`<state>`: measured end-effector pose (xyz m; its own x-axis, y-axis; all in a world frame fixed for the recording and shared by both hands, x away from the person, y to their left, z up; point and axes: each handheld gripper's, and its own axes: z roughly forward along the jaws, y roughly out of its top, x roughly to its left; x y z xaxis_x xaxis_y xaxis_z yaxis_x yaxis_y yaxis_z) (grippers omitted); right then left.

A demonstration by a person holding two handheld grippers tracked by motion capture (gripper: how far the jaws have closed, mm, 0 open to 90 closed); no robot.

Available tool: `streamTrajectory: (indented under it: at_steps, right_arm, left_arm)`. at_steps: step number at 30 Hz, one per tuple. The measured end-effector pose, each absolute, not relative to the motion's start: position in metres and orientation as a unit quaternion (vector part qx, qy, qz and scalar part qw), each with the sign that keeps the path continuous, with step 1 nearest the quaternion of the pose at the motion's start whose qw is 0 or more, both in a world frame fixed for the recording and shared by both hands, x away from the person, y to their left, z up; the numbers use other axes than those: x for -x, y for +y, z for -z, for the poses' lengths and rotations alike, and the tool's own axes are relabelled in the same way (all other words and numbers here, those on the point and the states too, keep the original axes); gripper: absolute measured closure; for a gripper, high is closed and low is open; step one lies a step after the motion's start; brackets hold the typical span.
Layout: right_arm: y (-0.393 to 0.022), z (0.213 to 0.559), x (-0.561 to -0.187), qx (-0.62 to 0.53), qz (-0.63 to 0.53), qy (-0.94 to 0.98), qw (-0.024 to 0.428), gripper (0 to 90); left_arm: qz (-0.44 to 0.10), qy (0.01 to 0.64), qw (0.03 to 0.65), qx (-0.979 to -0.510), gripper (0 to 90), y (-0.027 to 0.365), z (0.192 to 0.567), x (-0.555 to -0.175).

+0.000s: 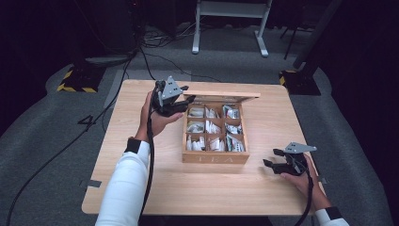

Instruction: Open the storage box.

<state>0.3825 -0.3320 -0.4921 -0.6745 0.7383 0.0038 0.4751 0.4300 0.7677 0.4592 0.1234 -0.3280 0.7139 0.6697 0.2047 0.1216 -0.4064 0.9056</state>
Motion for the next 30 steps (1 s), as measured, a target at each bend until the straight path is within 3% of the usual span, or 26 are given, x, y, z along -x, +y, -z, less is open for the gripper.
streamTrajectory:
  at_steps: [30]
  right_arm:
    - [-0.324,0.502,-0.387,-0.37,-0.388,0.83,0.155,30.4]
  left_arm:
    - [-0.277,0.295,0.506,-0.762,58.5,0.121,0.309,-0.509]
